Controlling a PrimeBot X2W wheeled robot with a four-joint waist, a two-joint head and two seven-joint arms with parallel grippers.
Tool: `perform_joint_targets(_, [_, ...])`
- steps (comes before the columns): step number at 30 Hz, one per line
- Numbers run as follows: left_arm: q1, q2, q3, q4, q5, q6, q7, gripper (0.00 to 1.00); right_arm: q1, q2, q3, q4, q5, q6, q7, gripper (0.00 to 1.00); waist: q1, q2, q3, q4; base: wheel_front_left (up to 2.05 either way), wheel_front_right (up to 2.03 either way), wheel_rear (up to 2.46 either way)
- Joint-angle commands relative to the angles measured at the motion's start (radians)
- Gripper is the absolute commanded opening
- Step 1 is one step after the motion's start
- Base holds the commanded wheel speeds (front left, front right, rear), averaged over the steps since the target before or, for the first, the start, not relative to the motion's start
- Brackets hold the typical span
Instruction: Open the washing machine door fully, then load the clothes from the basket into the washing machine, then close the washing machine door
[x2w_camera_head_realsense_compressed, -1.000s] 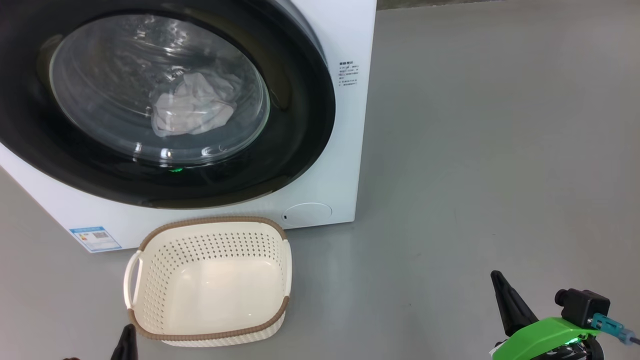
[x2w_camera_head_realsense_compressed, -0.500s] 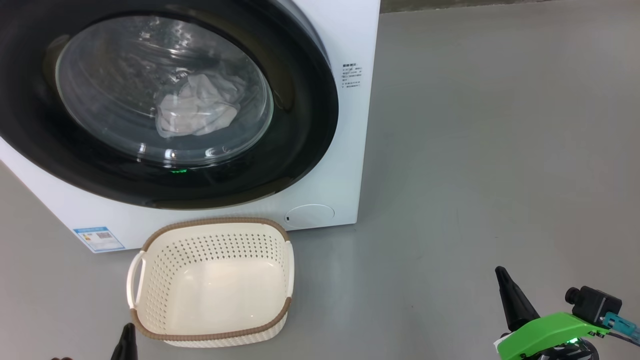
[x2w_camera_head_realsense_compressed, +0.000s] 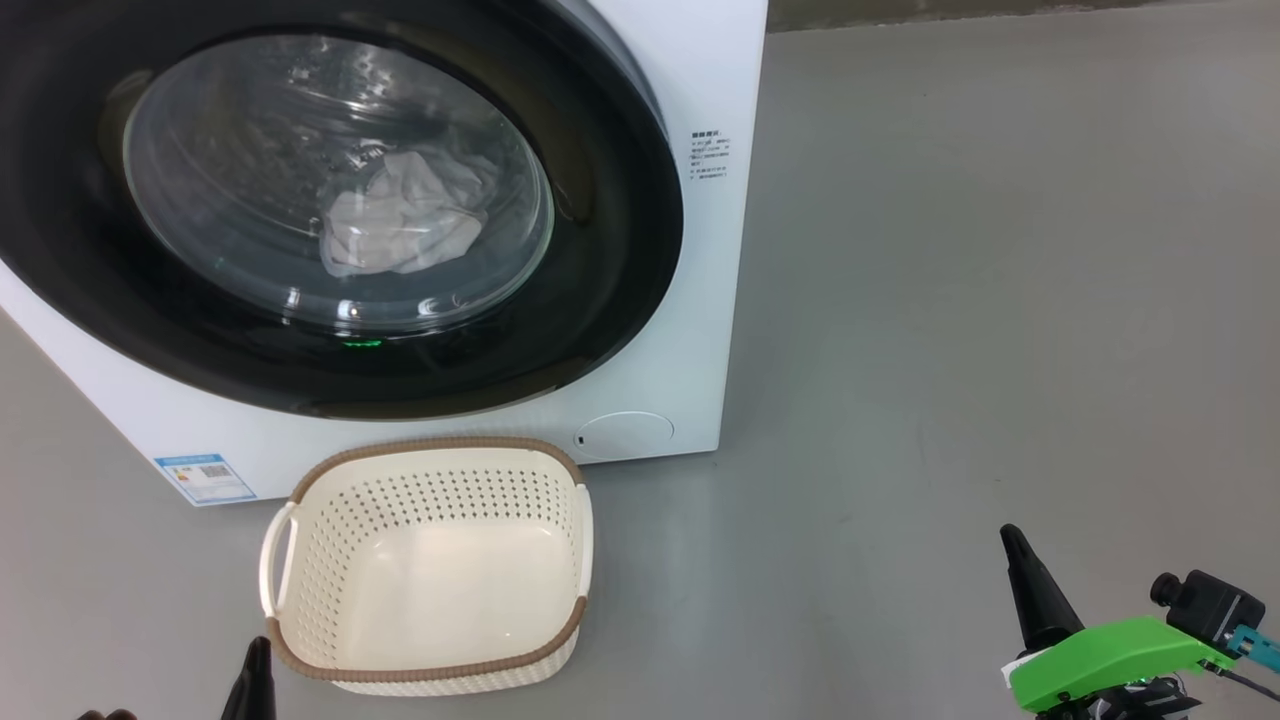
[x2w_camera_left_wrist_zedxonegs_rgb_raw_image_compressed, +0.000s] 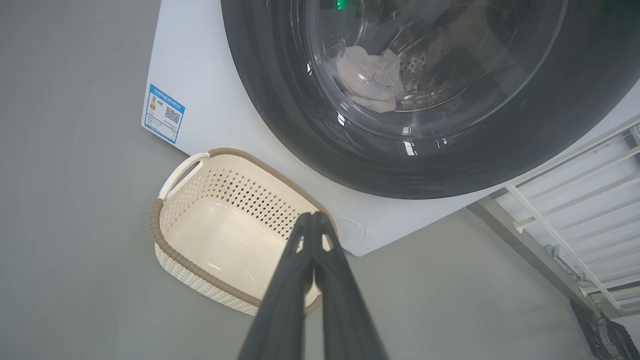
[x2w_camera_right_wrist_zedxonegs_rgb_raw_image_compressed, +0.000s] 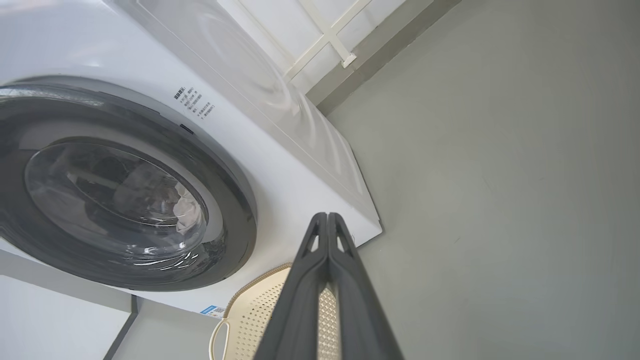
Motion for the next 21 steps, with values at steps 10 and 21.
perform_joint_targets(10, [-0.057, 0.005, 0.030, -0.032, -0.116, -0.001, 0.038, 0.00, -0.009, 0.005, -0.017, -0.048, 0.115, 0.001, 0.034, 0.00, -0.0001, 0.0000, -0.005, 0.006, 0.00, 0.00, 0.00])
perform_joint_targets(21, [-0.070, -0.001, 0.039, -0.037, -0.212, -0.001, 0.068, 0.00, -0.007, 0.015, -0.034, -0.065, 0.210, 0.001, 0.064, 0.00, -0.0001, 0.0000, -0.010, 0.011, 0.00, 0.00, 0.00])
